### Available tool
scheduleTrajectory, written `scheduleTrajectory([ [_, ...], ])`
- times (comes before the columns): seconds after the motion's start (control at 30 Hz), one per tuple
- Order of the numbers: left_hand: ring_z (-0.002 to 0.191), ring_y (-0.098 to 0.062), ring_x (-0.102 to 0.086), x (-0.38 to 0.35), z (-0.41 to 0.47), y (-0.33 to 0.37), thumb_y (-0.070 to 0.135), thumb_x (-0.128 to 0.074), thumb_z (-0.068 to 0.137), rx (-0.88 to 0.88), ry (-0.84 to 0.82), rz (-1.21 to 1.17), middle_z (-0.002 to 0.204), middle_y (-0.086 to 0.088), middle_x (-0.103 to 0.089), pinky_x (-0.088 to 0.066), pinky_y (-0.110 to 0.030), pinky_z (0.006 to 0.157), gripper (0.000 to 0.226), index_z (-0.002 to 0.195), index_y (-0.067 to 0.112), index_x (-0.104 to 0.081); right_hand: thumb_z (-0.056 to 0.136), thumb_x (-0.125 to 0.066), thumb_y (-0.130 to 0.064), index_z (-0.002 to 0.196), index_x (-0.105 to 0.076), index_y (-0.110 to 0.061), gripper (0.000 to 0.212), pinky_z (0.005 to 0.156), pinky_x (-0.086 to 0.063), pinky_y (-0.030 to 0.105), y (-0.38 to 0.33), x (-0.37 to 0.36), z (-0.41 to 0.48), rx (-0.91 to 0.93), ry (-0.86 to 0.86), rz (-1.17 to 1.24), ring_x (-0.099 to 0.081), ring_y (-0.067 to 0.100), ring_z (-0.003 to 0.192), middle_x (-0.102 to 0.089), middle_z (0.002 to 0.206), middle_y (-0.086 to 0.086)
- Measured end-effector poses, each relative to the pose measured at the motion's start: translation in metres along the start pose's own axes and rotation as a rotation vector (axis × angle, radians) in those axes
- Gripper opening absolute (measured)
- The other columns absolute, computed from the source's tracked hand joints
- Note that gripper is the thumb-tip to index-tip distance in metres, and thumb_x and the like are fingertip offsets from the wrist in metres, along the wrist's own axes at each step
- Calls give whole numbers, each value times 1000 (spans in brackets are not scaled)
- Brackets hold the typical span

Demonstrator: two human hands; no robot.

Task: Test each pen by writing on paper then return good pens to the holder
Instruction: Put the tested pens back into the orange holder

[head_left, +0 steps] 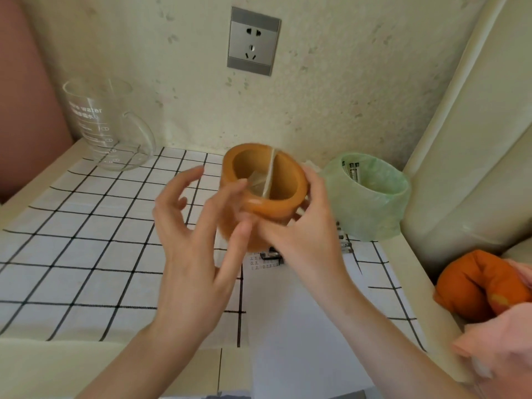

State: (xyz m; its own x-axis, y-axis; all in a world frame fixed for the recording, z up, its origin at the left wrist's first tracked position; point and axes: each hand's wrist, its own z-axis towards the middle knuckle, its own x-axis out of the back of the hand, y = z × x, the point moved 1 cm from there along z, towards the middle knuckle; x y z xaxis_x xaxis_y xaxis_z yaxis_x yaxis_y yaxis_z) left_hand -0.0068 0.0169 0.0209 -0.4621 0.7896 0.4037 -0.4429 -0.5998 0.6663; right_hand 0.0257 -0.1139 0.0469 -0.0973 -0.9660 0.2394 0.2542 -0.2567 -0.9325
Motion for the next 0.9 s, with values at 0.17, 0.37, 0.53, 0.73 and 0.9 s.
scheduleTrajectory([
  [0.17, 129, 9, -24, 3, -9, 1, 42, -45, 86, 100, -21, -111, 140, 1, -23, -34, -12, 98, 28, 102, 24, -59, 57, -87, -44, 120, -44, -49, 76, 85, -55, 25, 9, -20, -40, -72, -103, -20, -62, 0, 101, -63, 110, -22],
  [0.37, 132, 7, -23, 9, -23, -7, 54, -40, 82, 177, -108, -7, 150, 7, -23, -17, 5, 92, 30, 79, 30, -58, 56, -83, -56, 118, -37, -57, 77, 85, -55, 24, 17, -28, -53, -89, -79, -63, -61, -1, 104, -61, 115, -24],
  [0.53, 137, -18, -27, 9, -19, -9, 53, -38, 82, 91, -152, 224, 147, -6, -36, -32, -26, 90, 47, 61, 18, -62, 58, -80, -58, 125, -33, -52, 82, 83, -56, 27, 29, -30, -58, -68, -80, -125, -60, 0, 104, -60, 118, -21],
  [0.73, 136, -17, -29, 7, -16, -12, 46, -30, 85, 91, -213, 248, 147, -6, -38, -33, -29, 95, 47, 58, 18, -57, 59, -85, -47, 126, -5, -69, 106, 105, -38, 20, 34, -17, -51, -129, -369, -100, -34, -3, 132, -24, 149, -21],
  [0.9, 132, -22, -31, 7, -16, -15, 39, -30, 88, 42, -249, 285, 145, -8, -39, -32, -31, 96, 40, 69, 19, -59, 79, -73, -35, 141, -37, -37, 72, 98, -27, 7, 48, 64, -2, -188, -376, -412, -32, -7, 129, -31, 147, -19],
])
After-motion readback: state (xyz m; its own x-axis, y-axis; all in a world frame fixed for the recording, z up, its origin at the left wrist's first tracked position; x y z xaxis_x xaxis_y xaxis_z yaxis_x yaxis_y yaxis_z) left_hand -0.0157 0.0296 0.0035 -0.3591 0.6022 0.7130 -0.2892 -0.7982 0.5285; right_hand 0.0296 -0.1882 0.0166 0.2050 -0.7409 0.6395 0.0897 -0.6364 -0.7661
